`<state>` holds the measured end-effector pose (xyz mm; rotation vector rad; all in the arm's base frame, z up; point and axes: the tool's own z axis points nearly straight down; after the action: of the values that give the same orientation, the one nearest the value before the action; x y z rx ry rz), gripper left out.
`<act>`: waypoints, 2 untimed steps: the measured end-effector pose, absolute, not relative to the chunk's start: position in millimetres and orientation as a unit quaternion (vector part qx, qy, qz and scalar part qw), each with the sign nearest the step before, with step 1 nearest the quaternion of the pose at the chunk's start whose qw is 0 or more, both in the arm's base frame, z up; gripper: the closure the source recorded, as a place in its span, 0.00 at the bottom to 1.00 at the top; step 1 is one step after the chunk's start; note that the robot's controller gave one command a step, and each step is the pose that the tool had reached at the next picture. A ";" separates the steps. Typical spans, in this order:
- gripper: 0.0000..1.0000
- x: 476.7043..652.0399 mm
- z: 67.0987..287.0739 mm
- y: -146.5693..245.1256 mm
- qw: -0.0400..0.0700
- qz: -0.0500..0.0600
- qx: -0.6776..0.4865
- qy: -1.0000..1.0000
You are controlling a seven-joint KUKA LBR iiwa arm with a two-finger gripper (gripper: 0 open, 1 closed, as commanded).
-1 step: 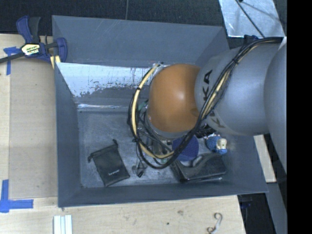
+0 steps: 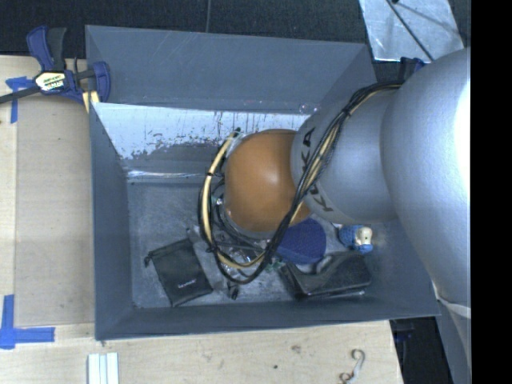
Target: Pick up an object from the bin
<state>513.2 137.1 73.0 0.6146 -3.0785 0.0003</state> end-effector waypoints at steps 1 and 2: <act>0.00 496.0 70.1 189.5 -0.001 -0.001 0.361 -0.933; 1.00 496.7 70.2 187.7 0.000 0.000 0.358 -0.934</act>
Offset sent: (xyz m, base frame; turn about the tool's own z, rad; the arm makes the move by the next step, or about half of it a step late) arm -0.0171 0.0508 -0.0030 -0.3421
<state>496.7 187.7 70.2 1.1252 -2.9336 -0.0009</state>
